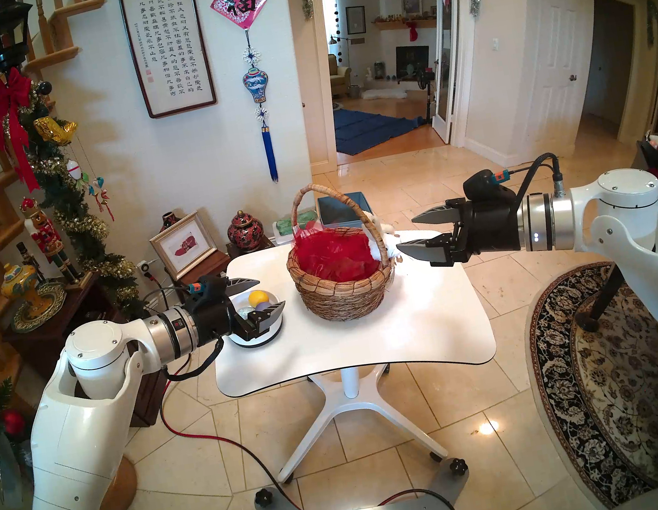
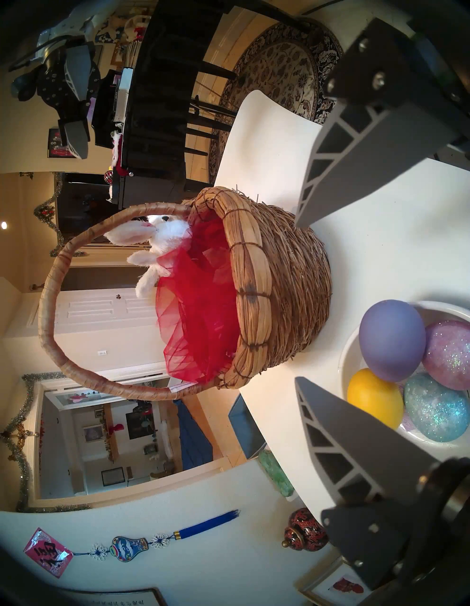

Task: Put easter egg into basket

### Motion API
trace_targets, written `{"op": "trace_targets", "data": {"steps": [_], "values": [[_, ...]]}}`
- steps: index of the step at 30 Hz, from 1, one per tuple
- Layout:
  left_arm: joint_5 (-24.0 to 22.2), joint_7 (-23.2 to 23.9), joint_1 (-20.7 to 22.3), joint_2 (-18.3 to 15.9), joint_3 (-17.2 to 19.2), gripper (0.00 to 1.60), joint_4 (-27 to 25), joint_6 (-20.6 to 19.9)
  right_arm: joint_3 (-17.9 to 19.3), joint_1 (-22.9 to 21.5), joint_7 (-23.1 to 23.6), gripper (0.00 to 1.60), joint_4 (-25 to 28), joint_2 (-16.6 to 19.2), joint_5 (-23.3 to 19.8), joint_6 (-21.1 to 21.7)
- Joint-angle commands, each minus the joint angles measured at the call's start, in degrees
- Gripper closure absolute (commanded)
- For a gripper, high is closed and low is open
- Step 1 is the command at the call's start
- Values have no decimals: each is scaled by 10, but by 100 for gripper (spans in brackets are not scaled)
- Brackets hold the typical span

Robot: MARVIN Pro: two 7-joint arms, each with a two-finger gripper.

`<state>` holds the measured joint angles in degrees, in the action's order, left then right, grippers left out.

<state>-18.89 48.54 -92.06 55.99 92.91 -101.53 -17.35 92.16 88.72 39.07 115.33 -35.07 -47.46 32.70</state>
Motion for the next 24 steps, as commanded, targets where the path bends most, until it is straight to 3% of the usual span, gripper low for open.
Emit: {"op": "trace_targets", "data": {"steps": [1, 24], "values": [[0, 0, 4, -1, 1, 0, -3, 0, 6, -3, -9, 0, 3, 1, 5, -2], [0, 0, 4, -1, 1, 0, -3, 0, 4, -3, -7, 0, 0, -1, -4, -8]]}}
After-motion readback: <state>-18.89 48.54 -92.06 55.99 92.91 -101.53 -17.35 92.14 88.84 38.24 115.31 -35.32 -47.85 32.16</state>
